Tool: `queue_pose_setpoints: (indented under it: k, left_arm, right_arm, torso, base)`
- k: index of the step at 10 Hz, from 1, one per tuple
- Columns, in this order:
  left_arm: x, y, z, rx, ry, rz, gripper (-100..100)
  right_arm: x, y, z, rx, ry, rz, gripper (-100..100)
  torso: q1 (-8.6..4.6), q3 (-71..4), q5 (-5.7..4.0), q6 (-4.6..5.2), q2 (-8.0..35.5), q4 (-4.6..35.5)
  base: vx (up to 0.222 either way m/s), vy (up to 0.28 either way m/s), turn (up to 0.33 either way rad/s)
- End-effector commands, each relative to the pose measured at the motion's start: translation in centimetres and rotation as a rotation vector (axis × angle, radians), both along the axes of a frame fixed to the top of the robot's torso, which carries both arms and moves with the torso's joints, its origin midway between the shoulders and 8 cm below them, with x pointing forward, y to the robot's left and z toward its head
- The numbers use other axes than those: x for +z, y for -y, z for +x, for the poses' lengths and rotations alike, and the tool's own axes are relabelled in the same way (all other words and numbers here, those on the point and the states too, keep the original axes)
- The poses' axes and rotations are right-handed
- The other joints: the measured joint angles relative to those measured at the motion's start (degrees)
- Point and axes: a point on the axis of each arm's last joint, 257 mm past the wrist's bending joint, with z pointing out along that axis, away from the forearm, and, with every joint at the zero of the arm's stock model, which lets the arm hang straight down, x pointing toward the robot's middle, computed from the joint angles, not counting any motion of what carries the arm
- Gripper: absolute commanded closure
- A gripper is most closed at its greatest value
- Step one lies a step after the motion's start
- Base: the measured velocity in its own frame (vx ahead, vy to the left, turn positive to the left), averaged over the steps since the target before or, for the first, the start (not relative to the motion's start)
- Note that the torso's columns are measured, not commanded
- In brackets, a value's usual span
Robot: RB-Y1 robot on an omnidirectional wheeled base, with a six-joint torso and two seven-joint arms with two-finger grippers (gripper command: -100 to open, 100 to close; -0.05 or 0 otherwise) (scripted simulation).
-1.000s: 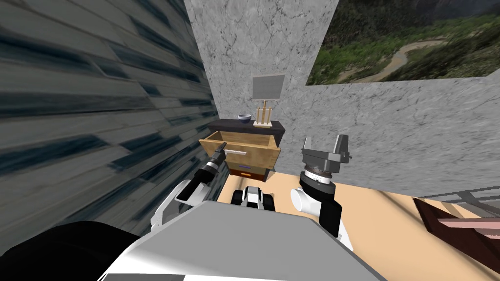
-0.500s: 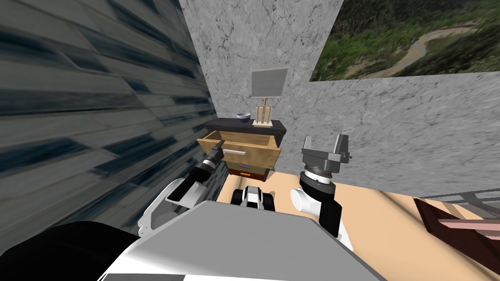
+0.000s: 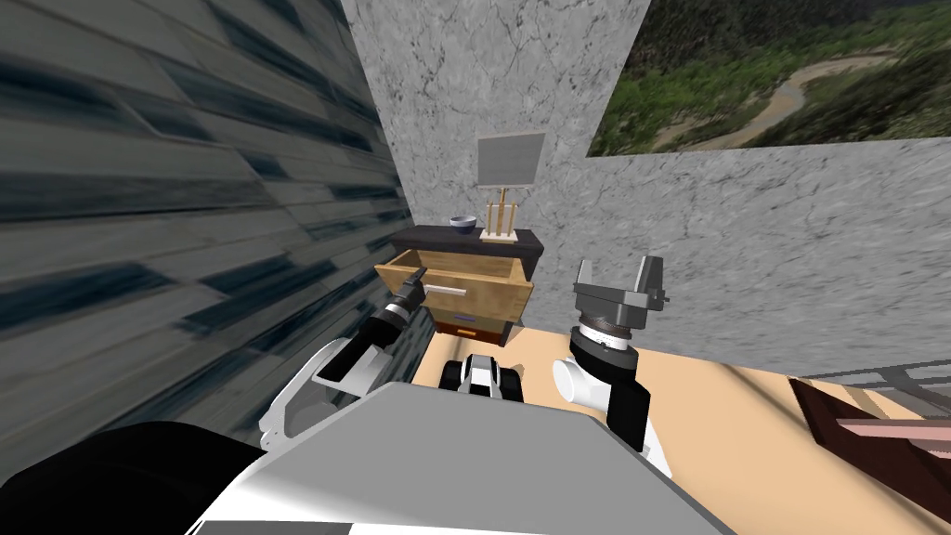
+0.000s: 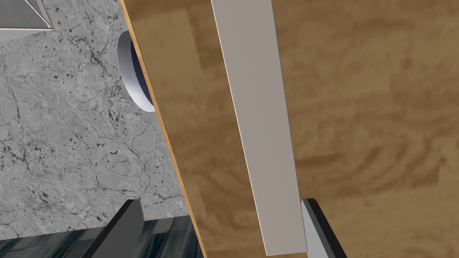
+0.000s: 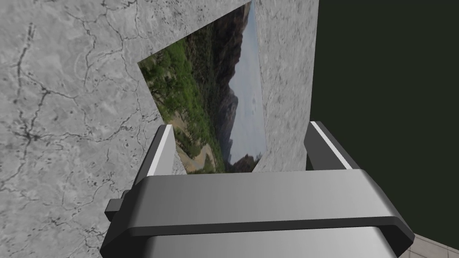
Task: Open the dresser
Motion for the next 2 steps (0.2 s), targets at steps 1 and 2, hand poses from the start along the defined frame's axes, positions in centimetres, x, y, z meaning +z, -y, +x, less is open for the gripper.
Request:
queue_pose_setpoints:
  k: [1, 2]
  left_arm:
    - [-0.07, -0.02, 0.00, 0.001, -0.002, 0.000, 0]
    - [-0.12, -0.04, 0.00, 0.001, -0.003, 0.000, 0]
  right_arm:
    - [0.00, 0.00, 0.00, 0.000, 0.000, 0.000, 0]
    - [0.00, 0.00, 0.00, 0.000, 0.000, 0.000, 0]
  torso:
    - [0.01, 0.0, 0.01, 0.00, 0.0, 0.0]
    - [0.03, 0.0, 0.03, 0.00, -0.1, -0.1]
  base:
    - [0.000, 0.000, 0.000]
    - [0.000, 0.000, 0.000]
